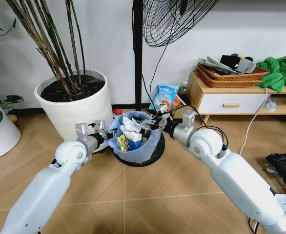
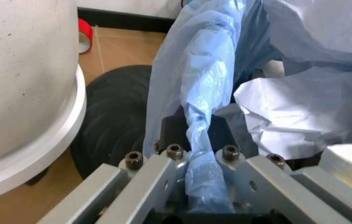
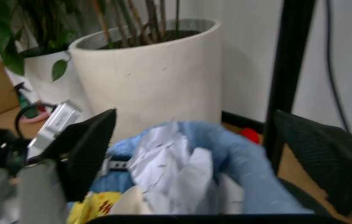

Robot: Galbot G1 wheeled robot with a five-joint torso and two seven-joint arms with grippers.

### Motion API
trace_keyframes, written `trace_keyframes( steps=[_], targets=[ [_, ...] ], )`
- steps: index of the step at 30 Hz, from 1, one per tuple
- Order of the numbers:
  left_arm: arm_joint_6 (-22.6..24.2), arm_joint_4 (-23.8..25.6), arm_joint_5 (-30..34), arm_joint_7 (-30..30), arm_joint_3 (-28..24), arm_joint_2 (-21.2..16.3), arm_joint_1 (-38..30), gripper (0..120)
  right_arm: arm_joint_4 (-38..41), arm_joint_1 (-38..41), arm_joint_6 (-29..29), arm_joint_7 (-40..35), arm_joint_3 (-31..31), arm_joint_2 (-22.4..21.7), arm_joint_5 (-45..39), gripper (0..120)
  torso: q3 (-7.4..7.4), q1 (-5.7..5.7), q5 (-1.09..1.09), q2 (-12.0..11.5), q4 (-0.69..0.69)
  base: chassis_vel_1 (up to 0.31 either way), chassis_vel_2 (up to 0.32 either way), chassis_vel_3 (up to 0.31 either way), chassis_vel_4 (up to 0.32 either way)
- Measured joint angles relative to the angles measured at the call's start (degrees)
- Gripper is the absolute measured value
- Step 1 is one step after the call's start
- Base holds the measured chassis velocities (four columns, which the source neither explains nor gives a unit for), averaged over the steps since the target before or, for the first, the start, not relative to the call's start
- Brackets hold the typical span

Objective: Pick up the trash bin and place the garbage on the floor into it.

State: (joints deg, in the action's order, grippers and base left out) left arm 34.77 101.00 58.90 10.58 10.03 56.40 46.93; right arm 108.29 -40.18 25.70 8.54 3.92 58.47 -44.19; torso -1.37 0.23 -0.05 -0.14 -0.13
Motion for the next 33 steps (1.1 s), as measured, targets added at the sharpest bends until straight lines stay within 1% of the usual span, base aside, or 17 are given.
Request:
trace_keyframes(
  steps=[3,8,10,11,12,14,16,17,19,20,21,22,25,26,29,31,33],
  targets=[
    [0.01,0.15,-0.03,0.07,0.37,-0.30,0.52,0,0.00,-0.69,-1.13,-2.04,2.14,-0.32,0.05,100,0.00,0.00,0.00,0.00,0.00,0.000,0.000,0.000,0.000],
    [0.01,0.60,-0.22,0.09,0.94,-0.71,1.23,0,0.25,-2.46,-1.97,-4.75,3.99,-0.70,0.87,100,0.00,0.00,0.00,0.00,0.00,0.000,0.000,0.000,0.000],
    [0.01,0.82,-0.43,0.07,1.35,-0.94,1.64,0,0.49,-3.96,-2.31,-6.64,5.06,-0.59,2.54,100,0.00,0.00,0.00,0.00,0.00,0.000,0.000,0.000,0.000],
    [0.00,1.16,-0.66,-0.04,1.85,-1.30,2.20,0,0.70,-5.37,-2.48,-8.92,5.98,-0.04,3.82,100,0.00,0.00,-0.01,0.00,-0.02,0.000,0.000,0.000,0.000],
    [-0.03,1.44,-0.82,-0.12,2.19,-1.62,2.59,0,0.86,-6.31,-2.48,-10.45,6.71,0.51,4.23,100,0.00,0.00,-0.01,0.00,0.01,0.000,0.000,0.000,0.000],
    [-0.05,1.52,-0.89,-0.14,2.31,-1.74,2.72,0,0.99,-6.93,-2.46,-11.30,7.22,0.87,4.52,100,0.00,0.00,0.02,0.00,0.01,0.000,0.000,0.000,0.000],
    [-0.15,1.83,-1.16,-0.16,2.61,-1.85,3.05,0,1.56,-10.53,-2.73,-13.36,10.25,2.04,7.80,100,0.00,0.00,-0.02,0.00,0.02,0.000,0.000,0.000,0.000],
    [-0.15,1.83,-1.16,-0.16,2.61,-1.85,3.05,0,1.56,-10.53,-2.73,-13.36,10.25,2.04,7.80,100,0.00,0.00,-0.02,0.00,0.02,0.000,0.000,0.000,0.000],
    [-0.23,1.92,-1.28,-0.13,2.69,-1.76,3.13,0,1.81,-13.10,-3.44,-13.74,12.43,2.83,10.60,100,0.00,0.00,0.00,0.00,0.01,0.000,0.000,0.000,0.000],
    [-0.25,2.07,-1.30,-0.04,2.71,-1.63,3.23,0,2.59,-15.67,-3.83,-14.14,14.56,3.72,12.30,100,0.00,0.00,0.01,0.00,0.00,0.000,0.000,0.000,0.000],
    [-0.25,2.07,-1.30,-0.04,2.71,-1.63,3.23,0,2.59,-15.67,-3.83,-14.14,14.56,3.72,12.30,100,0.00,0.00,0.01,0.00,0.00,0.000,0.000,0.000,0.000],
    [-0.28,2.17,-1.38,-0.03,2.72,-1.57,3.32,0,3.30,-17.41,-3.90,-14.47,15.88,4.36,13.11,100,0.01,0.00,-0.02,0.00,-0.02,0.000,0.000,0.000,0.000],
    [-0.41,2.50,-1.98,-0.01,2.93,-1.31,3.84,0,5.75,-23.05,-4.59,-15.09,19.32,6.73,16.38,100,0.01,0.00,0.01,0.00,-0.01,0.000,0.000,0.000,0.000],
    [-0.41,2.50,-1.98,-0.01,2.93,-1.31,3.84,0,5.75,-23.05,-4.59,-15.09,19.32,6.73,16.38,100,0.01,0.00,0.01,0.00,-0.01,0.000,0.000,0.000,0.000],
    [-0.54,2.98,-2.58,0.00,3.16,-0.87,4.60,0,8.08,-27.32,-5.17,-16.23,20.97,9.01,18.13,100,0.01,0.00,-0.01,0.00,0.00,0.000,0.000,0.000,0.000],
    [-0.58,3.08,-2.68,0.00,3.21,-0.80,4.75,0,8.59,-28.29,-5.47,-16.35,21.24,9.56,18.77,100,0.01,0.00,-0.01,0.00,0.00,0.000,0.000,0.000,0.000],
    [-0.68,3.52,-2.87,0.06,3.29,-0.71,5.12,0,9.44,-30.72,-6.72,-16.24,21.94,10.92,22.07,100,0.01,0.00,-0.01,0.00,0.00,0.000,0.000,0.000,0.000]
  ],
)
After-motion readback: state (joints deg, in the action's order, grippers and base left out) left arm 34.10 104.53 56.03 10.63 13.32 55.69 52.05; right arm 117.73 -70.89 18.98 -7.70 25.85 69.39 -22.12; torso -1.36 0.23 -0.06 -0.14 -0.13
